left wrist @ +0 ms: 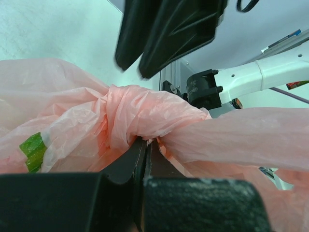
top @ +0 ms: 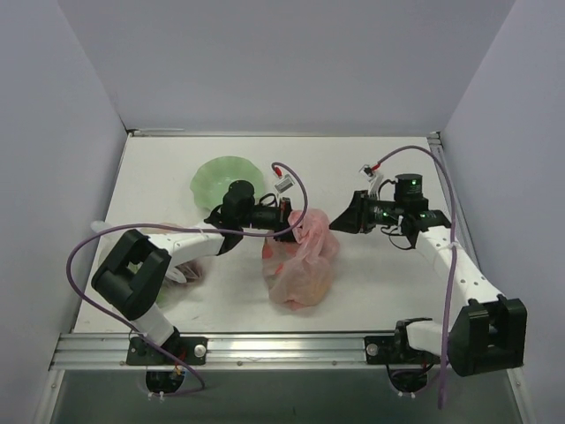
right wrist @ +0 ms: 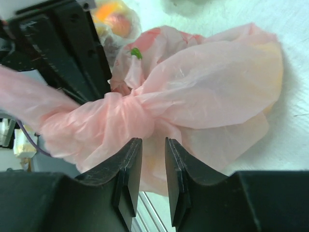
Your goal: Place the fake fruits into the plastic bag and tie a complex knot
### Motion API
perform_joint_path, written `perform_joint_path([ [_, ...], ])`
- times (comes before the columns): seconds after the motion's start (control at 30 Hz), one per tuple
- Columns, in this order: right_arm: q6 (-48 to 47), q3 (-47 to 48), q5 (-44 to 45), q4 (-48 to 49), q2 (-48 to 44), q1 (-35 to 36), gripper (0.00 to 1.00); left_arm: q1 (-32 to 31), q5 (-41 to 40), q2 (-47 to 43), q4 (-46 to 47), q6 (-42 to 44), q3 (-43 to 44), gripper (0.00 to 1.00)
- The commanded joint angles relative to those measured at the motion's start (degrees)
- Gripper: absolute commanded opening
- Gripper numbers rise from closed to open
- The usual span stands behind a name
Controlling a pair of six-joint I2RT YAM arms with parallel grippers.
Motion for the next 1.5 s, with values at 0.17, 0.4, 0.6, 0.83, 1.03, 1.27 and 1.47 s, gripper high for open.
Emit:
perform_joint_path([
  [0.17, 9.42, -4.77, -0.78, 14.65, 1.23, 10.67, 0.38, 0.12, 0.01, -1.21, 2.02, 0.91, 0.3, 0.0],
  [0.4, 8.1, -7.23, 0.88, 13.23, -0.36, 17.53, 0.59, -0.49, -0.43, 0.29, 4.81, -1.72, 1.97, 0.0],
  [0.6, 8.63, -7.16, 1.58, 20.17, 2.36, 18.59, 0.69, -1.29, -2.62, 0.73, 10.63, -7.09, 2.33, 0.0],
  [0.83, 8.73, -2.24, -1.58, 23.7, 3.95, 23.5, 0.51, -1.64, -10.27, 1.08, 11.17, -9.64, 2.33, 0.0],
  [1.03, -7.6, -1.09, 0.43, 1.48, -1.39, 19.75, 0.64, 0.12, -10.89, 1.26, 10.37, -8.42, 1.37, 0.0],
  [1.27, -15.36, 3.3, 1.15, -18.21, -8.18, 6.65, 0.79, 0.38, -8.61, -0.15, 10.19, -7.62, -0.48, 0.0],
  [1.47, -10.28, 3.57, -0.08, -14.19, -5.64, 6.37, 0.6, 0.3, -8.17, 0.46, 9.84, -7.88, 0.3, 0.0],
])
